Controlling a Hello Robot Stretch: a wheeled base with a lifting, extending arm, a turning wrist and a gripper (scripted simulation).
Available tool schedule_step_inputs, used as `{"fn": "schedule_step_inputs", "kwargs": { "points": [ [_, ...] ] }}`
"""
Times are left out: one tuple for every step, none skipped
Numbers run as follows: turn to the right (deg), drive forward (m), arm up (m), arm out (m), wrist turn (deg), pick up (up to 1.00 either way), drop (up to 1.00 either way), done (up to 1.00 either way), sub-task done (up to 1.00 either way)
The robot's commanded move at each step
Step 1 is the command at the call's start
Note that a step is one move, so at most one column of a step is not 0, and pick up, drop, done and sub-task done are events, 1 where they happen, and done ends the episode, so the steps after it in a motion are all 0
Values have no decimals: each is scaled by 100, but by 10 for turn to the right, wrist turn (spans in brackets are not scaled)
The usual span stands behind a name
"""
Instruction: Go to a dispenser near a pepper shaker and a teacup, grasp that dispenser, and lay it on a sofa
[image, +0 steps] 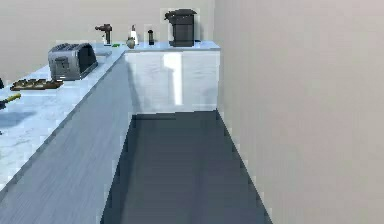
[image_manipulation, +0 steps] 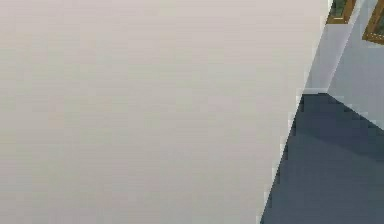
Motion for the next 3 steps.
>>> {"fn": "schedule_step_inputs", "kwargs": {
  "points": [
    [0, 100, 0, 0, 0, 0, 0, 0, 0],
    [-30, 0, 0, 0, 0, 0, 0, 0, 0],
    [0, 100, 0, 0, 0, 0, 0, 0, 0]
  ]
}}
